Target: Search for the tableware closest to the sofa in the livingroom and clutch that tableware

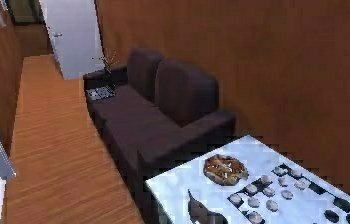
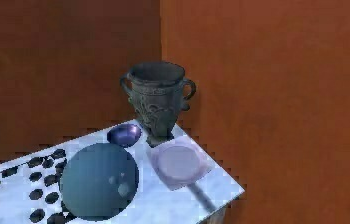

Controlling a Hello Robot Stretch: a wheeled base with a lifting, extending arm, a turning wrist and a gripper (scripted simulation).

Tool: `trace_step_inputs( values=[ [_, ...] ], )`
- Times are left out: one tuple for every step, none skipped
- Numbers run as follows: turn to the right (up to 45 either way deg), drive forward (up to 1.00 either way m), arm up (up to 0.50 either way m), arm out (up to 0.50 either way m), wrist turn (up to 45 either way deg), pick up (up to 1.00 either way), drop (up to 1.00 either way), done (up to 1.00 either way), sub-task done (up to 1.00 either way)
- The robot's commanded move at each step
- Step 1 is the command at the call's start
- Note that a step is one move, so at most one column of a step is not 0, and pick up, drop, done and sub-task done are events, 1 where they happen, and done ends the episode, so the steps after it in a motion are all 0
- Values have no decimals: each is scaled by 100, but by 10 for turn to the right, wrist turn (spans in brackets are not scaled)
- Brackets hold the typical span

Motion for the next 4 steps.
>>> trace_step_inputs(
  values=[
    [-450, 0, 0, 0, 0, 0, 0, 0, 0],
    [-240, 0, 0, 0, 0, 0, 0, 0, 0],
    [0, 0, 50, 0, 0, 0, 0, 0, 0],
    [0, 0, 24, 0, 0, 0, 0, 0, 0]
  ],
)
